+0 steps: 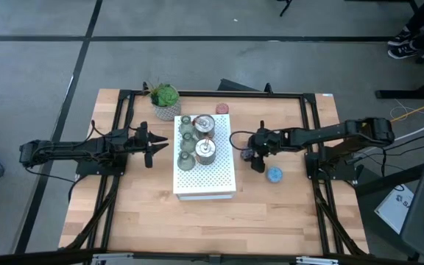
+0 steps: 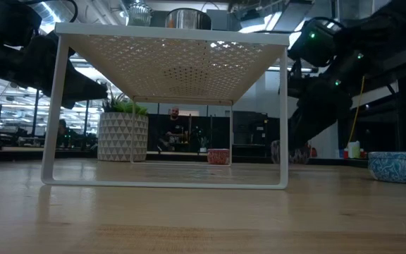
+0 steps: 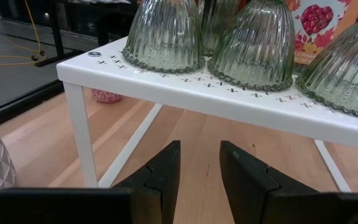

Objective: Pick & Place candle stick holders
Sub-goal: Put the black patterned scented candle on the shelf

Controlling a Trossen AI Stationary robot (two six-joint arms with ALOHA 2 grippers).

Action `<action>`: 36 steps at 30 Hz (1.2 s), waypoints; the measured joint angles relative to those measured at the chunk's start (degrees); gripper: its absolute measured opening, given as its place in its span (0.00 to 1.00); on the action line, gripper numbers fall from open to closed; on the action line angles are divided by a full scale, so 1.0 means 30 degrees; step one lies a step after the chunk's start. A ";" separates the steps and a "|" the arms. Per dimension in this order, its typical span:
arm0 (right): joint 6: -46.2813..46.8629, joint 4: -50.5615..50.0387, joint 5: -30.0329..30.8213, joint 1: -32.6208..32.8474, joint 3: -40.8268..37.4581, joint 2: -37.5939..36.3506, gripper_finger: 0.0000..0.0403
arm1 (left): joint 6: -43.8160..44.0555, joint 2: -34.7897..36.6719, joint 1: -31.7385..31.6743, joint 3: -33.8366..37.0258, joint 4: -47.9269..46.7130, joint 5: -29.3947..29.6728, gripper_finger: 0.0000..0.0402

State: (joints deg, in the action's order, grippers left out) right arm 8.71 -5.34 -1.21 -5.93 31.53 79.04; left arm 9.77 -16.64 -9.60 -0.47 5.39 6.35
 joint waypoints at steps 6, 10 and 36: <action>0.0380 -0.1257 0.0121 0.0000 0.0285 -0.1305 0.71 | 0.0002 0.0005 0.0005 -0.0001 -0.0001 0.0000 0.27; 0.0315 -0.3100 0.0187 0.0000 0.1719 -0.1718 0.71 | -0.0003 0.0005 -0.0002 -0.0002 -0.0007 0.0000 0.27; -0.4166 -0.8844 0.0899 -0.3350 1.0711 -0.1305 0.72 | -0.0001 0.0003 -0.0001 -0.0006 -0.0005 0.0000 0.27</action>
State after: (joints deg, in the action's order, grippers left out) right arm -3.79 -31.88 1.49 -15.99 63.66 75.13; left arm 9.77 -16.63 -9.60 -0.49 5.37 6.35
